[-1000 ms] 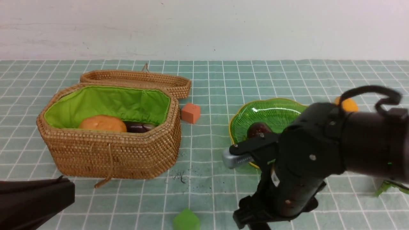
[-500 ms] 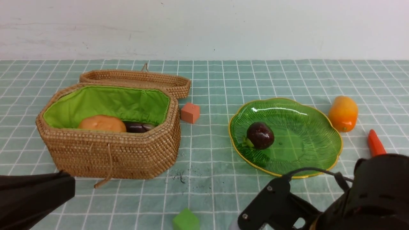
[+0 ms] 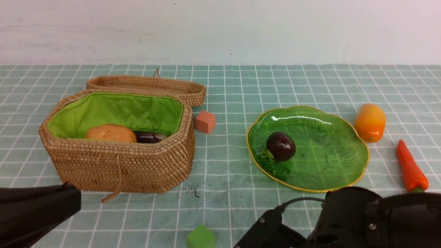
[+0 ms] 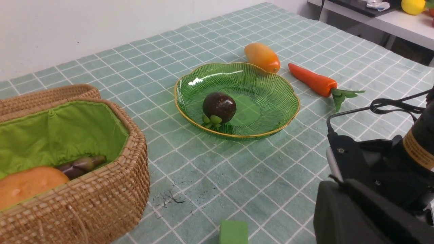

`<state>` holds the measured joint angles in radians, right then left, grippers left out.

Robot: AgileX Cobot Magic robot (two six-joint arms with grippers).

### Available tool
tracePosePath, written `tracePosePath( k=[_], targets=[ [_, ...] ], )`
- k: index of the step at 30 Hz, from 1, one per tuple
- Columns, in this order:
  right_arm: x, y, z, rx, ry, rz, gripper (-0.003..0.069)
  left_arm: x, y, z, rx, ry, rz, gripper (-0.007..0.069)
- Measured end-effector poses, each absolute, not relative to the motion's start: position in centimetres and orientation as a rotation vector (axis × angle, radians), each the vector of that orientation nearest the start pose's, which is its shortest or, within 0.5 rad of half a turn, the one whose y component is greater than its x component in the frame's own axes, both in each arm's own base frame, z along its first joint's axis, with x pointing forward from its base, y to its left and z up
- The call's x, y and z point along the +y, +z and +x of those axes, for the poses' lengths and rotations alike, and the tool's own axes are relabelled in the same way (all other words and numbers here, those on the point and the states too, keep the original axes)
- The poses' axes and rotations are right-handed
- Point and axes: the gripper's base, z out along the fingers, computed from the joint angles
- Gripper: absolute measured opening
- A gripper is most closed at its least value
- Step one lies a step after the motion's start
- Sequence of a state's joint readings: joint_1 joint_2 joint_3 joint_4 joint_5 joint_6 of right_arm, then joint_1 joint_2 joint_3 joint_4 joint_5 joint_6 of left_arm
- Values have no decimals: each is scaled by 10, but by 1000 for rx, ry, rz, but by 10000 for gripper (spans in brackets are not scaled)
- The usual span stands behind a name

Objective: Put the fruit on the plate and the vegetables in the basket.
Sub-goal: Grab a peach with your right arm and put it on the plate on the right

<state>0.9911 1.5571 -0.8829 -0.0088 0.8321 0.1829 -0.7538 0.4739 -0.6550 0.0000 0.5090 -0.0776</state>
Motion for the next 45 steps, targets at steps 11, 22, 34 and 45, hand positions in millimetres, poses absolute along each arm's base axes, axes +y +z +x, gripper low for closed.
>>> tracePosePath(
  k=[11,22,34,45],
  targets=[
    [222,196,148,2740,34,-1268,601,-62,353,66,1732,-591,609,-13],
    [199,257,202,2666,-61,-923,600,-64,356,66,1719,-638,585,-13],
    [107,252,354,2424,91,-172,597,-66,357,64,1727,-719,549,-13],
    [87,229,376,2519,42,-70,683,-67,357,63,1734,-744,538,-13]
  ],
)
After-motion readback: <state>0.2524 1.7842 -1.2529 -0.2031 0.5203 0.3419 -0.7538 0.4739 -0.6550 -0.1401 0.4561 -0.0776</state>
